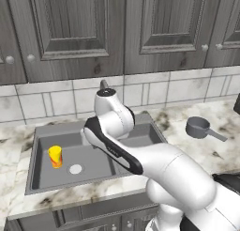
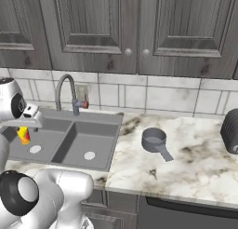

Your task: Move any existing items from the left basin to the right basin for drying. Then move the measuring cup from the counter to the left basin of the sink for washing.

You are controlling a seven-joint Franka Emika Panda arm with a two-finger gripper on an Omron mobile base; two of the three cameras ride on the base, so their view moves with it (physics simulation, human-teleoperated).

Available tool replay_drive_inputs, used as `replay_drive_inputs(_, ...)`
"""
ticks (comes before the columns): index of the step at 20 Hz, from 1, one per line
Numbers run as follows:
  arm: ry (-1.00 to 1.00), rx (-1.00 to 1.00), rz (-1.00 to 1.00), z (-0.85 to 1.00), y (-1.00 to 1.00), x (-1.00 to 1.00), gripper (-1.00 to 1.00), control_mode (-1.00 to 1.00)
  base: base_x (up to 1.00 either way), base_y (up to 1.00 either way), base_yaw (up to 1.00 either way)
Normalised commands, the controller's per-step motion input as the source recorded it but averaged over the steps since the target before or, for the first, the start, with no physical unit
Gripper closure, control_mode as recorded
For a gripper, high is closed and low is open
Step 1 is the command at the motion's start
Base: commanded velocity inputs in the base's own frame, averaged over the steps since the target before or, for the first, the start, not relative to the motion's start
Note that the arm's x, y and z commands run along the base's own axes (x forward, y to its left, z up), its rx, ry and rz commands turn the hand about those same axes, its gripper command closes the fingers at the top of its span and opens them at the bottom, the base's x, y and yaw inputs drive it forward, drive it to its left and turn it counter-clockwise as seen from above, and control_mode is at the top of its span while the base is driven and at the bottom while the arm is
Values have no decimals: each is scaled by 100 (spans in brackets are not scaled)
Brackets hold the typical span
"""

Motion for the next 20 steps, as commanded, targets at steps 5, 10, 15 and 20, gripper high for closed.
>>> replay_drive_inputs(5, 0, 0, 0, -27, 28, 25, -100, -100, 0, 0, 0)
replay_drive_inputs(10, 0, 0, 0, -24, 28, 27, -100, -100, 0, 0, 0)
replay_drive_inputs(15, 3, 0, 0, -20, 33, 28, -100, -100, 0, 0, 0)
replay_drive_inputs(20, 3, 0, 0, -14, 36, 29, -100, -100, 0, 0, 0)
